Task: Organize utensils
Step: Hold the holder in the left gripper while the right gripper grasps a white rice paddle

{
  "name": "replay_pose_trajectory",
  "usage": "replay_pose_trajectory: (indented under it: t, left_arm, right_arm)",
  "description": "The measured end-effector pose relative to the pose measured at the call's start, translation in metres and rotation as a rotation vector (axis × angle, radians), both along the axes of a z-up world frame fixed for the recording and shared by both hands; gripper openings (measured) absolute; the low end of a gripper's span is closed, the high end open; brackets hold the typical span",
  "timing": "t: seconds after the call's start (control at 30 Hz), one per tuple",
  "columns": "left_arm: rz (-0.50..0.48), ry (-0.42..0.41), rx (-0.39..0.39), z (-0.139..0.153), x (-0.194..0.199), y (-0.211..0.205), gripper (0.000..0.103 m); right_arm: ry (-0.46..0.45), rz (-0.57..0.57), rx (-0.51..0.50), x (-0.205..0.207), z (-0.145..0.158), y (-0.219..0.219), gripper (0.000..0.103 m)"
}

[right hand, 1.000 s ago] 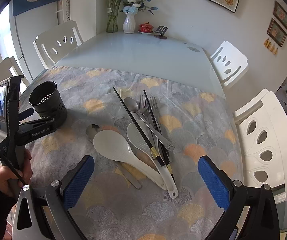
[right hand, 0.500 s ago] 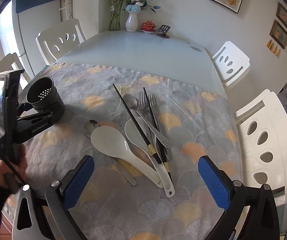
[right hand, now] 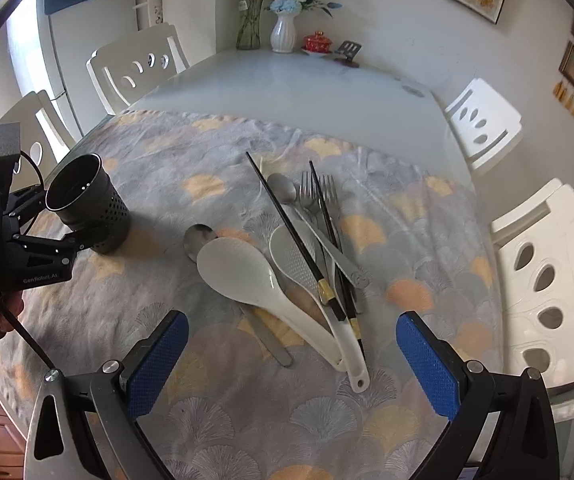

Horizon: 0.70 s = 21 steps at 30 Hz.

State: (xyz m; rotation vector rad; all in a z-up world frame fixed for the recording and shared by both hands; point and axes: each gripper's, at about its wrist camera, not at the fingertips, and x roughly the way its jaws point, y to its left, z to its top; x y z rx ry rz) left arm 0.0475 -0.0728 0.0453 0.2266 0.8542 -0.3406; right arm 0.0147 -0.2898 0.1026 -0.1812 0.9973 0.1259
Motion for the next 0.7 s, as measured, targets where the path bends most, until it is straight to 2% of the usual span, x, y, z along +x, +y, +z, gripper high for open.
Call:
replay_pose_trajectory:
  t: [0.17, 0.37, 0.43, 0.5, 0.6, 0.7]
  left_arm:
    - [0.004, -0.048, -0.011, 0.000, -0.005, 0.001, 0.067]
    - [0.031, -0.097, -0.050, -0.004, -0.006, 0.003, 0.067]
    - [0.051, -0.104, -0.066, -0.006, -0.006, 0.004, 0.067]
    - [0.060, -0.104, -0.075, -0.008, -0.006, 0.004, 0.067]
    - [0.058, -0.094, -0.080, -0.010, -0.005, 0.005, 0.067]
    - [0.060, -0.093, -0.086, -0.010, -0.006, 0.006, 0.067]
  right_arm:
    - [-0.013, -0.021, -0.058, -0.005, 0.006, 0.007, 0.103]
    - [0.032, 0.056, -0.123, -0.003, -0.008, 0.003, 0.103]
    - [0.064, 0.073, -0.122, 0.002, -0.017, -0.002, 0.096]
    - [0.103, 0.088, -0.118, 0.009, -0.027, -0.007, 0.076]
    - [0.133, 0.113, -0.130, 0.019, -0.038, -0.010, 0.067]
    - [0.174, 0.137, -0.082, 0.032, -0.044, -0.012, 0.057]
